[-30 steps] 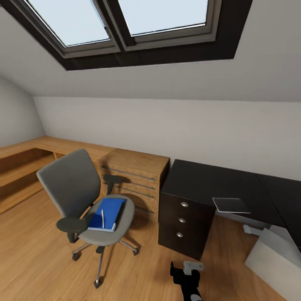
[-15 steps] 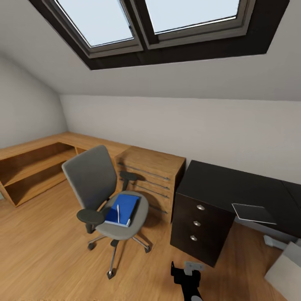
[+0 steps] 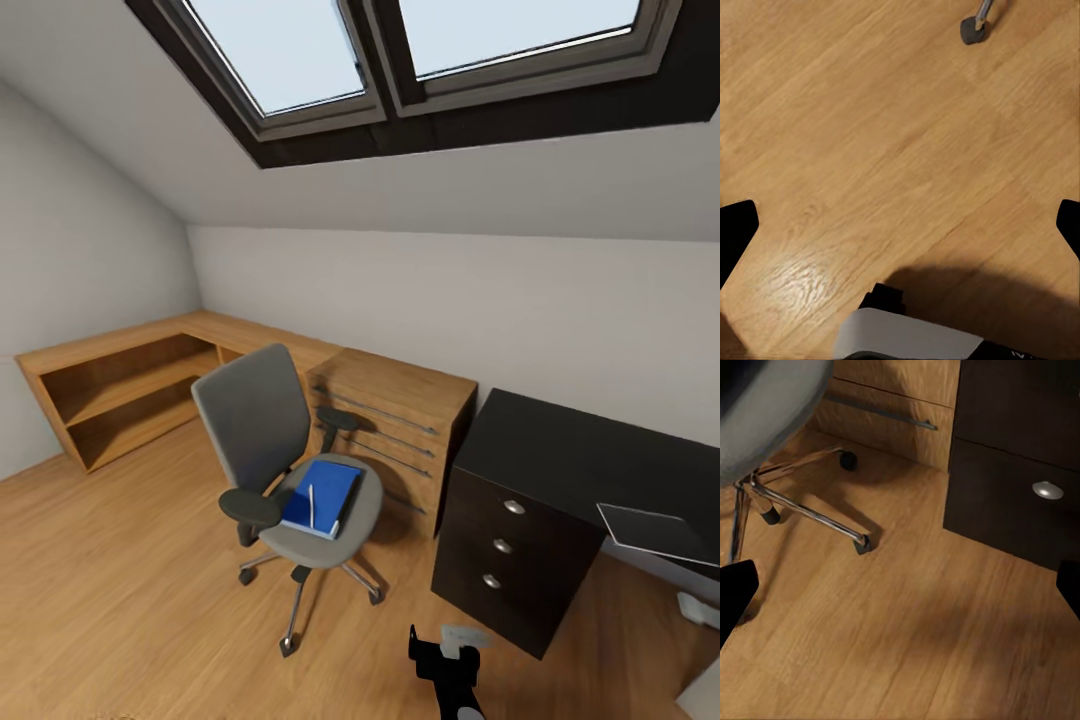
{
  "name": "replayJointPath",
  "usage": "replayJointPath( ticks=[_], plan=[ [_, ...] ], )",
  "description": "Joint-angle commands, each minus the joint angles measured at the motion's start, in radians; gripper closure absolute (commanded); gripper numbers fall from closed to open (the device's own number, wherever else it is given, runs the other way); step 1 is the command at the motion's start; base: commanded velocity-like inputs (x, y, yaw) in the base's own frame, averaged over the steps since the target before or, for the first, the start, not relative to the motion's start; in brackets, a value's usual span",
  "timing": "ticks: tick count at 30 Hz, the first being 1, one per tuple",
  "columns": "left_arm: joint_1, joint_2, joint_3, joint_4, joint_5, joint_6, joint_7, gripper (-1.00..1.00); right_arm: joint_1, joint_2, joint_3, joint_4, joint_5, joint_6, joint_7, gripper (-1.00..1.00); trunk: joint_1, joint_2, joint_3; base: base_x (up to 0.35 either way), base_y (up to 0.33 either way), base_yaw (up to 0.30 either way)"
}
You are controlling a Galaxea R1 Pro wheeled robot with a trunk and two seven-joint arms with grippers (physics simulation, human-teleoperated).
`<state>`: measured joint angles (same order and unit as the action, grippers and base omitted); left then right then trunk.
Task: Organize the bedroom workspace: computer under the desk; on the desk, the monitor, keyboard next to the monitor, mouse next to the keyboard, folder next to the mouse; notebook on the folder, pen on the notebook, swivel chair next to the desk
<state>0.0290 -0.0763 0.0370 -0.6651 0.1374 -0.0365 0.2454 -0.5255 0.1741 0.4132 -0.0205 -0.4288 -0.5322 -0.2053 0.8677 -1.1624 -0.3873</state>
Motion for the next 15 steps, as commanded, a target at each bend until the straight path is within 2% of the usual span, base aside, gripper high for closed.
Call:
replayJointPath(
  ticks=[1,4,9,12,15],
  plan=[
    [0.000,0.000,0.052,-0.014,0.012,-0.006,-0.003,-1.00,-0.001,0.000,0.009,0.001,-0.005,-0.002,-0.005,-1.00,0.000,-0.001,-0.001,0.000,0.000,0.278],
    [0.000,0.000,0.082,-0.018,0.013,-0.006,-0.004,-1.00,-0.001,0.000,0.009,0.001,-0.005,-0.002,-0.005,-1.00,0.000,-0.001,-0.001,0.000,0.000,0.279],
    [0.000,0.001,0.096,-0.022,0.016,-0.006,-0.004,-1.00,-0.001,0.000,0.009,0.001,-0.005,-0.002,-0.005,-1.00,0.000,-0.001,-0.001,0.000,0.000,0.279],
    [0.000,0.010,0.099,-0.024,0.037,-0.007,-0.004,-1.00,-0.001,0.000,0.009,0.001,-0.005,-0.002,-0.005,-1.00,0.000,-0.001,-0.001,0.000,0.000,0.279],
    [0.001,0.027,0.100,-0.027,0.079,-0.007,-0.005,-1.00,-0.001,0.000,0.009,0.001,-0.005,-0.002,-0.005,-1.00,0.000,-0.001,-0.001,0.000,0.000,0.280]
  ],
)
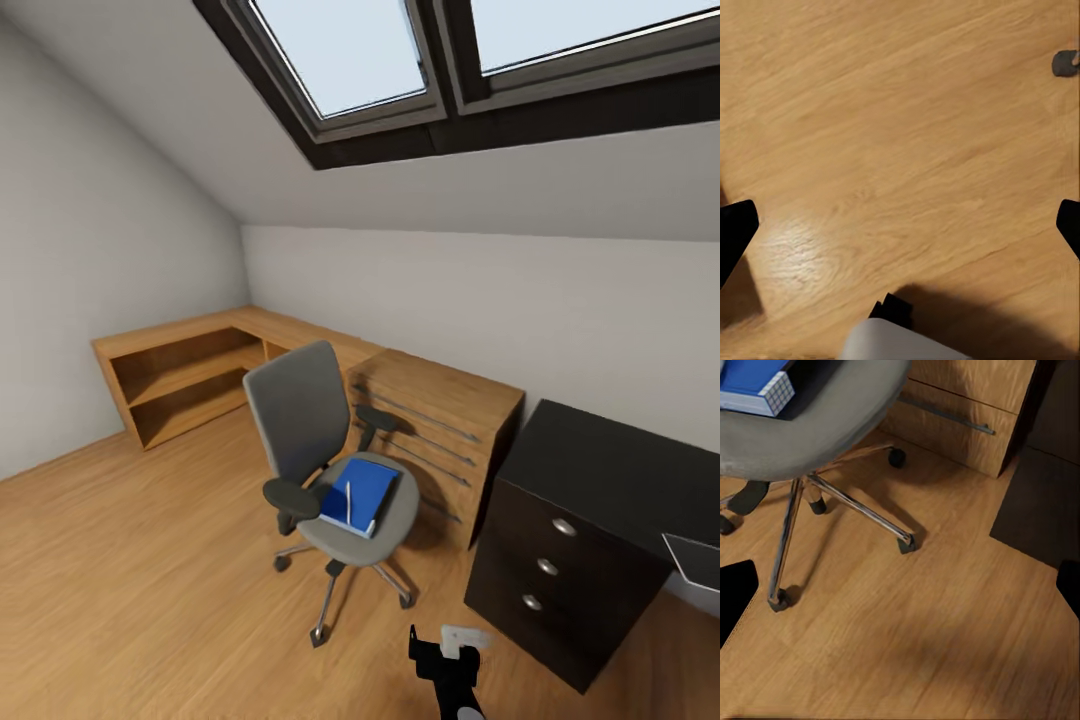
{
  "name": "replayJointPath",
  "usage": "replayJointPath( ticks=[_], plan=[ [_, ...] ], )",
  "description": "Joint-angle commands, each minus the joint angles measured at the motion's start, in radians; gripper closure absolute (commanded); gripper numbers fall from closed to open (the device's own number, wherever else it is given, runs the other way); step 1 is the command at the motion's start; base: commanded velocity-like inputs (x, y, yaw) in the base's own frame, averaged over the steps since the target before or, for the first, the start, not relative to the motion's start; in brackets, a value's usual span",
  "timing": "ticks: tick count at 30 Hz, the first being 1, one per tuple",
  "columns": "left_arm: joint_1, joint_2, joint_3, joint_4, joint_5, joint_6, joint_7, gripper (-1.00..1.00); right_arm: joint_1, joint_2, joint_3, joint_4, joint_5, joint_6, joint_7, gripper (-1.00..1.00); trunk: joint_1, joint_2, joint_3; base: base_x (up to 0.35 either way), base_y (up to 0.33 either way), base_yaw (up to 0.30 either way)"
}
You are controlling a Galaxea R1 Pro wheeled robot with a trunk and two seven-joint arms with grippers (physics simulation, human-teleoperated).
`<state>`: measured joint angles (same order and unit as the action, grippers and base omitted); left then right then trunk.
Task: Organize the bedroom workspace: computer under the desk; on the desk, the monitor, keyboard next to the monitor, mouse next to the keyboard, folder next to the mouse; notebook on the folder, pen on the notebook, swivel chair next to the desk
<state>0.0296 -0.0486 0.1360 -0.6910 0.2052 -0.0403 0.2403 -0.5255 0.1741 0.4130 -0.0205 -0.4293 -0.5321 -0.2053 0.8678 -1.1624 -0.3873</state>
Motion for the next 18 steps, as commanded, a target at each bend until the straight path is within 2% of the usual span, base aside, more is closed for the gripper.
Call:
replayJointPath(
  ticks=[1,6,18],
  plan=[
    [0.000,0.004,0.001,-0.002,0.030,-0.003,0.000,-1.00,-0.001,0.000,0.009,0.001,-0.004,-0.002,-0.005,-1.00,0.000,-0.001,-0.001,0.000,0.000,0.280],
    [0.001,0.011,0.001,-0.004,0.068,-0.004,-0.001,-1.00,-0.001,0.000,0.009,0.001,-0.004,-0.002,-0.005,-1.00,0.000,-0.001,-0.001,0.000,0.000,0.280],
    [0.000,0.012,0.001,-0.004,0.072,-0.004,-0.001,-1.00,-0.001,0.000,0.009,0.001,-0.003,-0.002,-0.005,-1.00,0.000,-0.001,-0.001,0.000,0.000,0.281]
  ],
)
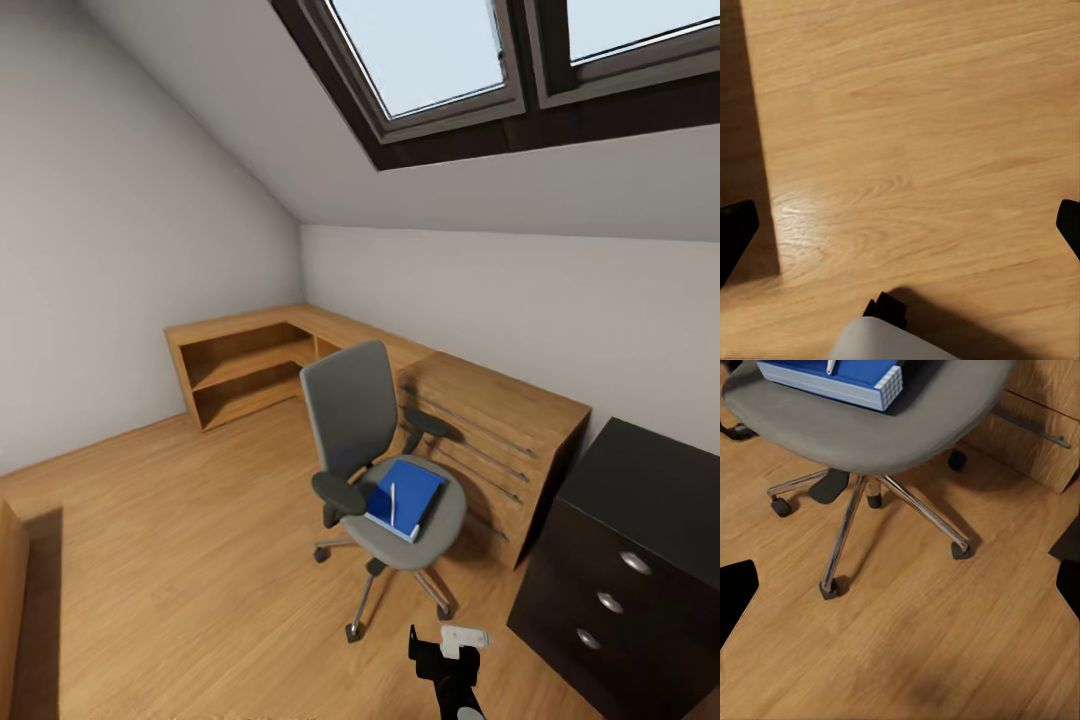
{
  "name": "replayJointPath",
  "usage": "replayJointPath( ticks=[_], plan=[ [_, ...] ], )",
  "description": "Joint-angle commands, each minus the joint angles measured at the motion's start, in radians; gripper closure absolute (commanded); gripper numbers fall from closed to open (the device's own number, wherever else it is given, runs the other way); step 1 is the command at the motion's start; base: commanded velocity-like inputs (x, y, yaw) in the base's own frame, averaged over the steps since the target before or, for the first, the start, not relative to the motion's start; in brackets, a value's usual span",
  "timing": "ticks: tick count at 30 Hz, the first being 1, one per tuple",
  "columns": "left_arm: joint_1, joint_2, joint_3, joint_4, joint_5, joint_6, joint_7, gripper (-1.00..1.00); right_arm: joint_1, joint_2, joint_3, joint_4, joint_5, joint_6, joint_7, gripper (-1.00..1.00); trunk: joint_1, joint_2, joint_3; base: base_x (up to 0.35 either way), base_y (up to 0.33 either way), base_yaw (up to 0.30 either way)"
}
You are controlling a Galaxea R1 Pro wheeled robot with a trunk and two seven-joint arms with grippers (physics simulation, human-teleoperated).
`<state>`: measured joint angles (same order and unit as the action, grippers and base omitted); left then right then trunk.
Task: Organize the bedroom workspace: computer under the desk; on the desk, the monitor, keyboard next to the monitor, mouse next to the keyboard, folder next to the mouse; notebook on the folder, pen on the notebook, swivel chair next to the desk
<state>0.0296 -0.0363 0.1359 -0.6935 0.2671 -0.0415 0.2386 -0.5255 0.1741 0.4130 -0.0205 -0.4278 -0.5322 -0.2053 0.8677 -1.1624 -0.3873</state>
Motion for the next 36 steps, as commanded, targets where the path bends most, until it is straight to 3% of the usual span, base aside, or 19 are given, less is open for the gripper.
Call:
replayJointPath(
  ticks=[1,16,31,36],
  plan=[
    [0.000,0.000,0.001,-0.001,0.011,-0.003,0.001,-1.00,-0.001,0.000,0.009,0.001,-0.005,-0.002,-0.005,-1.00,0.000,-0.001,-0.001,0.000,0.000,0.281],
    [0.000,-0.004,0.000,-0.002,0.011,-0.004,0.001,-1.00,-0.001,0.000,0.009,0.001,-0.005,-0.002,-0.005,-1.00,0.000,-0.001,-0.001,0.000,0.000,0.263],
    [0.000,-0.011,-0.005,-0.047,0.011,-0.022,0.002,-1.00,-0.001,0.000,0.009,0.001,-0.005,-0.002,-0.005,-1.00,0.000,-0.001,-0.001,0.000,0.000,0.016],
    [0.000,-0.010,-0.005,-0.049,0.011,-0.019,0.004,-1.00,-0.001,0.000,0.009,0.000,-0.005,-0.003,-0.005,-1.00,0.019,-0.036,-0.017,0.000,0.000,0.000]
  ],
)
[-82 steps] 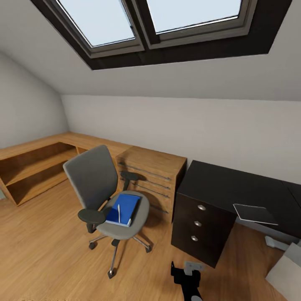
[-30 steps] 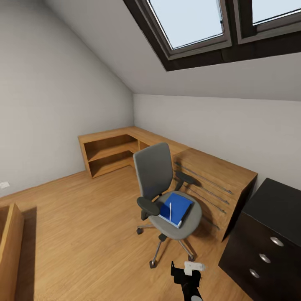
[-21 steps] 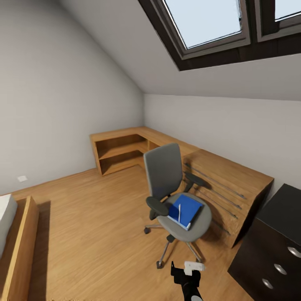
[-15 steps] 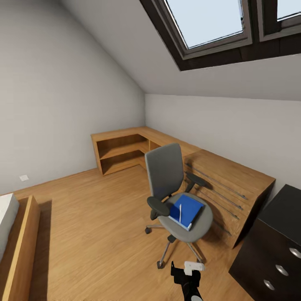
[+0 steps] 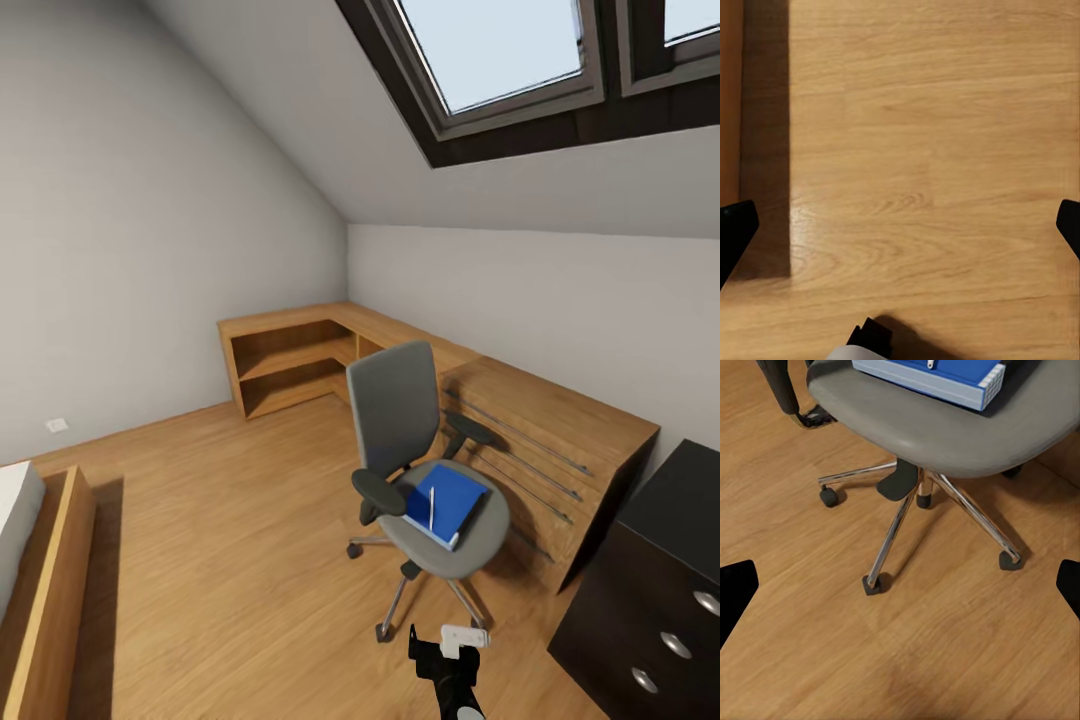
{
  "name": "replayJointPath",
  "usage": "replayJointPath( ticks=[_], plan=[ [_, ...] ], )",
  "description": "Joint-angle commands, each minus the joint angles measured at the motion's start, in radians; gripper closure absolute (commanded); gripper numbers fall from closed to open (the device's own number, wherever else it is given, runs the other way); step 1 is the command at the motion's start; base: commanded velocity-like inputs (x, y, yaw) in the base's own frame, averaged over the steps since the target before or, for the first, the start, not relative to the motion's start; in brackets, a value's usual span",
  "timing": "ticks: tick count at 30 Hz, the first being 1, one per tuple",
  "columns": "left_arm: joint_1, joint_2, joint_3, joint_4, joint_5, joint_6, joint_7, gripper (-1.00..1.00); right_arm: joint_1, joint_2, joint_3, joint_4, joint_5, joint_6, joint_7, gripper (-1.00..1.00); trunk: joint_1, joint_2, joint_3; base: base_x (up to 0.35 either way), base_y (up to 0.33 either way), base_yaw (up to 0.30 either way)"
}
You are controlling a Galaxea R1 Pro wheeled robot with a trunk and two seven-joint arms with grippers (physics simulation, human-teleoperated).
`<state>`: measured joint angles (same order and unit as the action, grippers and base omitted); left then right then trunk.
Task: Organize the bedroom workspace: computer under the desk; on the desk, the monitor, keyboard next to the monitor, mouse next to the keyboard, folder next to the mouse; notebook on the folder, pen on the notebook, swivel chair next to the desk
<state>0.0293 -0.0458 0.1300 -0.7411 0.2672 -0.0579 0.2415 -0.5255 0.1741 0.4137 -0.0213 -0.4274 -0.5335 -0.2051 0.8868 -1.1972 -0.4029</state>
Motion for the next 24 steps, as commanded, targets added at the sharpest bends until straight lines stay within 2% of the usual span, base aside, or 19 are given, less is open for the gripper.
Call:
replayJointPath(
  ticks=[1,4,5,6,7,8,9,10,11,13,14,15,18,19,21,24],
  plan=[
    [0.000,0.000,0.000,-0.001,0.010,-0.002,0.001,-1.00,-0.001,0.000,0.009,0.000,-0.005,-0.002,-0.005,-1.00,0.004,-0.008,-0.004,0.000,0.000,0.000],
    [0.001,0.002,-0.001,-0.005,0.010,0.006,0.002,-1.00,-0.001,0.000,0.010,-0.007,-0.004,-0.004,-0.005,-1.00,0.016,-0.029,-0.014,0.000,0.000,0.000],
    [-0.012,0.002,-0.001,-0.015,0.011,0.047,0.003,-1.00,-0.001,-0.001,0.009,-0.021,-0.003,-0.005,-0.007,-1.00,0.019,-0.036,-0.017,0.000,0.000,0.000],
    [-0.047,0.003,-0.001,-0.050,0.011,0.149,0.004,-1.00,-0.003,-0.015,0.007,-0.065,-0.003,-0.002,-0.013,-1.00,0.023,-0.043,-0.020,0.000,0.000,0.000],
    [-0.074,0.004,0.000,-0.109,0.011,0.249,0.007,-1.00,-0.006,-0.041,0.006,-0.117,-0.003,0.012,-0.020,-1.00,0.027,-0.050,-0.023,0.000,0.000,0.000],
    [-0.088,0.004,0.000,-0.158,0.011,0.310,0.008,-1.00,-0.008,-0.062,0.005,-0.152,-0.004,0.038,-0.027,-1.00,0.031,-0.057,-0.026,0.000,0.000,0.000],
    [-0.102,0.004,0.000,-0.208,0.011,0.366,0.009,-1.00,-0.012,-0.086,0.005,-0.189,-0.005,0.081,-0.035,-1.00,0.035,-0.064,-0.029,0.000,0.000,0.000],
    [-0.110,0.003,0.000,-0.231,0.011,0.392,0.009,-1.00,-0.016,-0.099,0.004,-0.208,-0.005,0.108,-0.039,-1.00,0.039,-0.071,-0.032,0.000,0.000,0.000],
    [-0.132,0.002,0.000,-0.278,0.012,0.442,0.010,-1.00,-0.028,-0.126,0.003,-0.249,-0.007,0.172,-0.047,-1.00,0.042,-0.078,-0.035,0.000,0.000,0.000],
    [-0.158,-0.001,0.000,-0.323,0.012,0.495,0.013,-1.00,-0.048,-0.151,0.003,-0.290,-0.008,0.246,-0.052,-1.00,0.050,-0.092,-0.042,0.000,0.000,0.000],
    [-0.187,-0.007,0.000,-0.365,0.012,0.554,0.020,-1.00,-0.071,-0.170,0.001,-0.326,-0.009,0.324,-0.056,-1.00,0.054,-0.099,-0.045,0.000,0.000,0.000],
    [-0.235,-0.018,0.000,-0.409,0.013,0.642,0.034,-1.00,-0.116,-0.189,-0.006,-0.362,-0.010,0.438,-0.062,-1.00,0.058,-0.106,-0.048,0.000,0.000,0.000],
    [-0.283,-0.026,0.001,-0.432,0.016,0.706,0.043,-1.00,-0.170,-0.199,-0.012,-0.381,-0.011,0.554,-0.072,-1.00,0.069,-0.127,-0.057,0.000,0.000,0.000],
    [-0.306,-0.030,0.003,-0.444,0.022,0.732,0.045,-1.00,-0.204,-0.204,-0.016,-0.389,-0.012,0.632,-0.078,-1.00,0.073,-0.134,-0.061,0.000,0.000,0.000],
    [-0.326,-0.035,0.006,-0.462,0.036,0.754,0.045,-1.00,-0.237,-0.210,-0.035,-0.394,-0.014,0.729,-0.082,-1.00,0.081,-0.148,-0.067,0.000,0.000,0.000],
    [-0.338,-0.048,0.005,-0.475,0.054,0.767,0.045,-1.00,-0.257,-0.211,-0.066,-0.398,-0.016,0.795,-0.087,-1.00,0.088,-0.162,-0.073,0.000,0.000,0.000]
  ],
)
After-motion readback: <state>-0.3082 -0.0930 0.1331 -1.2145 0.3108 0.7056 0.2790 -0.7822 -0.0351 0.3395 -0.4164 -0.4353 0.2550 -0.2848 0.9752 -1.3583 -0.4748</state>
